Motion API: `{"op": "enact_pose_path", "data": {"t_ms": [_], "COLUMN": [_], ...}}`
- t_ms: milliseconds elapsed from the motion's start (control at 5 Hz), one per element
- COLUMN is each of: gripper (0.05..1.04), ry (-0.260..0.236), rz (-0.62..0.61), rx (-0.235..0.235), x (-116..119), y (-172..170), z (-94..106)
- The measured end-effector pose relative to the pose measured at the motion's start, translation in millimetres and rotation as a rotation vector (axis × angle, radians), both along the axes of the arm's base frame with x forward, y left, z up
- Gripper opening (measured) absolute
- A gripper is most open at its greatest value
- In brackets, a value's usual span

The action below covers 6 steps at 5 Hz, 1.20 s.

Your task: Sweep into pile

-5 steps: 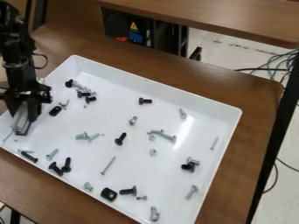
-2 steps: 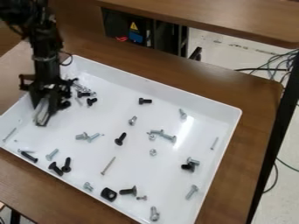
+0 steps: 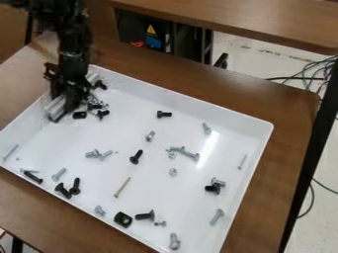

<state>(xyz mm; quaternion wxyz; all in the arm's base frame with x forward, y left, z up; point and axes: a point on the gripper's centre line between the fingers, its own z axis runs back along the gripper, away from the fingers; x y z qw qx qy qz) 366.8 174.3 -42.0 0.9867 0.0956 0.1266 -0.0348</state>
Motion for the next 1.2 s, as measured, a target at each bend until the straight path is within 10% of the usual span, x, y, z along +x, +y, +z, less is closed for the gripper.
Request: {"op": "enact_pose_path", "data": {"t_ms": [600,1200], "gripper": [0.363,0.363], "ry": [-0.017,0.019], "rz": [-0.410,-0.369], "rx": [-0.117,-0.153], "x": [-14,-39], "y": [-117,-223], "z": [-8.8,4.3]}}
